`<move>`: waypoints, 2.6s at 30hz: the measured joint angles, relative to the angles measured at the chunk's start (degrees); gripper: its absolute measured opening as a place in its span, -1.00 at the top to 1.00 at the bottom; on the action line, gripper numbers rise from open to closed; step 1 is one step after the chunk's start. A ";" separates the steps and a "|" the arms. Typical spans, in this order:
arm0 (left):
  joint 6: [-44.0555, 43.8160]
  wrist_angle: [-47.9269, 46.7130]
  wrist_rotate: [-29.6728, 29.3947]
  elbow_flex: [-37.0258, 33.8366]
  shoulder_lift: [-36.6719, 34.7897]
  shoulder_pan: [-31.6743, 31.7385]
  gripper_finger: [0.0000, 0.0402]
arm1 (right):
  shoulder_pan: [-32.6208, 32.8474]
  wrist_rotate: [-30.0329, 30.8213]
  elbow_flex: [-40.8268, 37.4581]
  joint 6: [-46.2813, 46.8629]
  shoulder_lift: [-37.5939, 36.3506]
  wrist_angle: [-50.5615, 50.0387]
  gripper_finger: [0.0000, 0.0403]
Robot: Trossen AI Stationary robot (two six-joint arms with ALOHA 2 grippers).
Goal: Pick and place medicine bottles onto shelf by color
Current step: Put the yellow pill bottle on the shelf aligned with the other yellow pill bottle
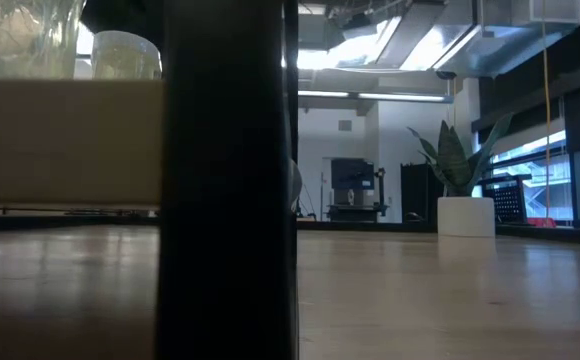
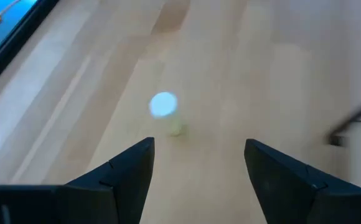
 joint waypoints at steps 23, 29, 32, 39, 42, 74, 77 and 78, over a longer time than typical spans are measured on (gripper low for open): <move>8.20 12.90 9.43 -0.02 10.42 12.67 -0.21 | 0.88 -0.02 -0.04 0.23 -0.16 -4.46 -0.23; 8.81 13.28 10.73 -0.02 10.84 14.05 -0.21 | 0.88 0.01 -0.04 0.23 -0.16 -4.44 -0.23; 9.62 14.67 10.55 -0.02 11.89 14.19 -0.21 | 0.88 0.01 -0.04 0.25 -0.16 -4.44 -0.23; 12.64 16.67 10.68 -0.04 14.33 14.15 -0.21 | 0.88 0.03 -0.08 0.25 -0.16 -4.44 -0.23; 12.65 17.15 10.27 -0.04 14.31 14.15 -0.21 | 0.88 0.05 -0.09 0.25 -0.16 -4.42 -0.23; 16.76 23.61 11.55 -0.04 18.70 14.61 0.08 | 0.86 0.03 -0.07 0.08 -0.16 -4.40 -0.23; 16.76 23.59 11.53 -0.04 18.70 14.63 0.17 | 0.88 0.03 -0.07 0.08 -0.16 -4.40 -0.23; 16.76 23.51 11.53 -0.04 18.70 14.63 0.19 | 0.88 0.03 -0.07 0.08 -0.16 -4.40 -0.23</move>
